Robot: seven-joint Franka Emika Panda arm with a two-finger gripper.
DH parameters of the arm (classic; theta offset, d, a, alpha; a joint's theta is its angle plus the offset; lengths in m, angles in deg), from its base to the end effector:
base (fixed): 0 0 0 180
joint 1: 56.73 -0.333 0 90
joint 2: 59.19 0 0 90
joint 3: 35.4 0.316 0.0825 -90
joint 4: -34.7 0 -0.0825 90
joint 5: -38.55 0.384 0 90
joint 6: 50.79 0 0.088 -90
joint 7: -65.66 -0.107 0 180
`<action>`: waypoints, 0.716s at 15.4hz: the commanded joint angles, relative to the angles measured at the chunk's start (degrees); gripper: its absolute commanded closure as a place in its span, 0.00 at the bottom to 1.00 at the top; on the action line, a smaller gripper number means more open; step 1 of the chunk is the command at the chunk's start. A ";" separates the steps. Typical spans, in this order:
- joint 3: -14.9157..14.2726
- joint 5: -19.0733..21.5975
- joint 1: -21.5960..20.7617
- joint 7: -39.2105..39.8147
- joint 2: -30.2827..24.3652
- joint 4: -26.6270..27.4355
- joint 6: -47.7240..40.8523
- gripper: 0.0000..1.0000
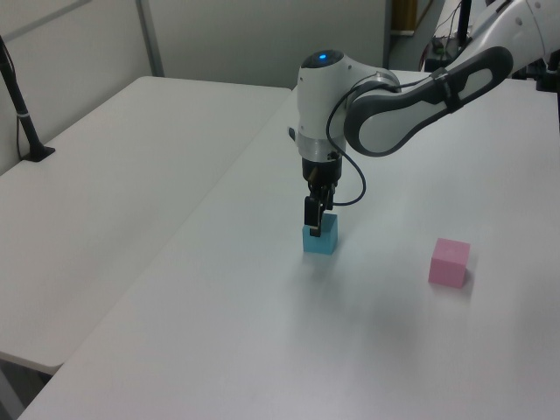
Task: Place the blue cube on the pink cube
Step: 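Close the gripper on the light blue cube and lift it, then carry the held blue cube over the pink cube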
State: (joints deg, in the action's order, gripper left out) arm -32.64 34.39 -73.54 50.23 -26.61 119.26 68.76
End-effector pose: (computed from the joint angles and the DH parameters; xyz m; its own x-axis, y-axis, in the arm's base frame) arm 0.6735 0.2294 0.3503 0.9938 0.0990 0.0511 0.0977 -0.9949 0.0260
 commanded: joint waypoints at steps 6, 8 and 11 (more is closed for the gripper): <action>-0.47 -2.26 -0.51 -1.19 0.75 -0.80 1.13 0.47; -0.47 -1.91 -0.16 -1.19 -2.94 -0.19 0.42 0.48; -0.38 -1.82 1.07 -1.10 -8.92 0.43 -7.38 0.48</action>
State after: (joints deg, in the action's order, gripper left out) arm -32.72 32.98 -73.28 50.14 -28.49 117.21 67.46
